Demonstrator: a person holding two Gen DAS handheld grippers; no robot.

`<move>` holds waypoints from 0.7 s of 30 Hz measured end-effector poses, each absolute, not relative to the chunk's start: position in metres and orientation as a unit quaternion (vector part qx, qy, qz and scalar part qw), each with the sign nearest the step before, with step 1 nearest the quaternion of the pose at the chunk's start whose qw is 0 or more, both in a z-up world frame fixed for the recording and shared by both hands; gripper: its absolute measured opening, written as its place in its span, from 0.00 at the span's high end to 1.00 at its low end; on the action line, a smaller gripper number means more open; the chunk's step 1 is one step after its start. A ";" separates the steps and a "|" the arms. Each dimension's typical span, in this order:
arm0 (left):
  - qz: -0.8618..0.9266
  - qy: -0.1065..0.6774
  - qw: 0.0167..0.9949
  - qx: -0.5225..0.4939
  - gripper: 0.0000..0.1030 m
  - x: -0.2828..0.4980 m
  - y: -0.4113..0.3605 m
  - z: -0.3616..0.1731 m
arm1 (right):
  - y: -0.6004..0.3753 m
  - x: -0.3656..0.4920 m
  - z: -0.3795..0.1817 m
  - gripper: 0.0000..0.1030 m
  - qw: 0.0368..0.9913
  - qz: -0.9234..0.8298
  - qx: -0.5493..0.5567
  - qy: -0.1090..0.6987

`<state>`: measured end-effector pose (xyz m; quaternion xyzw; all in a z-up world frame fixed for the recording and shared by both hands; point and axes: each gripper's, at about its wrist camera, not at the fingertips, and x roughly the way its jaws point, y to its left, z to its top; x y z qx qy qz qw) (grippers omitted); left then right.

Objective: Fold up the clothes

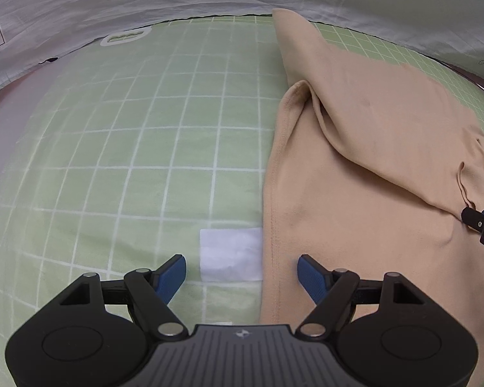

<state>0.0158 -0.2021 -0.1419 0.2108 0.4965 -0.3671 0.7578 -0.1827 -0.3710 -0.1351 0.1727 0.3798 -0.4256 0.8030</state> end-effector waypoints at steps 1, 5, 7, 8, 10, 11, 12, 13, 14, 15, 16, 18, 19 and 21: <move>-0.368 0.497 0.757 0.213 0.25 0.016 -0.203 -0.143 | -0.370 -0.183 -0.136 0.64 0.804 -0.427 0.169 0.379; -0.370 0.497 0.753 0.221 0.25 0.015 -0.204 -0.145 | -0.376 -0.191 -0.130 0.96 0.802 -0.444 0.166 0.364; -0.371 0.497 0.751 0.225 0.24 0.015 -0.205 -0.146 | -0.381 -0.204 -0.118 0.96 0.794 -0.481 0.160 0.336; -0.372 0.497 0.750 0.227 0.24 0.015 -0.206 -0.147 | -0.385 -0.212 -0.112 0.96 0.785 -0.504 0.157 0.323; -0.373 0.496 0.749 0.230 0.23 0.014 -0.206 -0.148 | -0.397 -0.233 -0.104 0.96 0.762 -0.548 0.170 0.300; -0.374 0.496 0.750 0.230 0.23 0.014 -0.206 -0.148 | -0.404 -0.245 -0.101 0.96 0.749 -0.568 0.181 0.289; -0.374 0.496 0.750 0.230 0.22 0.014 -0.205 -0.148 | -0.411 -0.256 -0.100 0.96 0.736 -0.585 0.194 0.281; -0.373 0.496 0.750 0.230 0.21 0.014 -0.205 -0.149 | -0.416 -0.264 -0.103 0.95 0.727 -0.591 0.208 0.281; -0.372 0.496 0.750 0.230 0.21 0.014 -0.204 -0.149 | -0.421 -0.273 -0.106 0.95 0.717 -0.598 0.222 0.281; -0.371 0.497 0.751 0.229 0.21 0.014 -0.204 -0.149 | -0.424 -0.281 -0.108 0.93 0.709 -0.602 0.236 0.280; -0.370 0.497 0.751 0.228 0.21 0.013 -0.204 -0.149 | -0.424 -0.286 -0.110 0.87 0.708 -0.600 0.249 0.277; -0.367 0.498 0.752 0.228 0.21 0.012 -0.204 -0.148 | -0.423 -0.296 -0.114 0.67 0.705 -0.597 0.274 0.268; -0.366 0.498 0.752 0.228 0.21 0.011 -0.204 -0.148 | -0.421 -0.299 -0.116 0.58 0.706 -0.594 0.283 0.262; -0.364 0.496 0.754 0.230 0.21 0.009 -0.202 -0.146 | -0.422 -0.301 -0.120 0.57 0.712 -0.580 0.296 0.264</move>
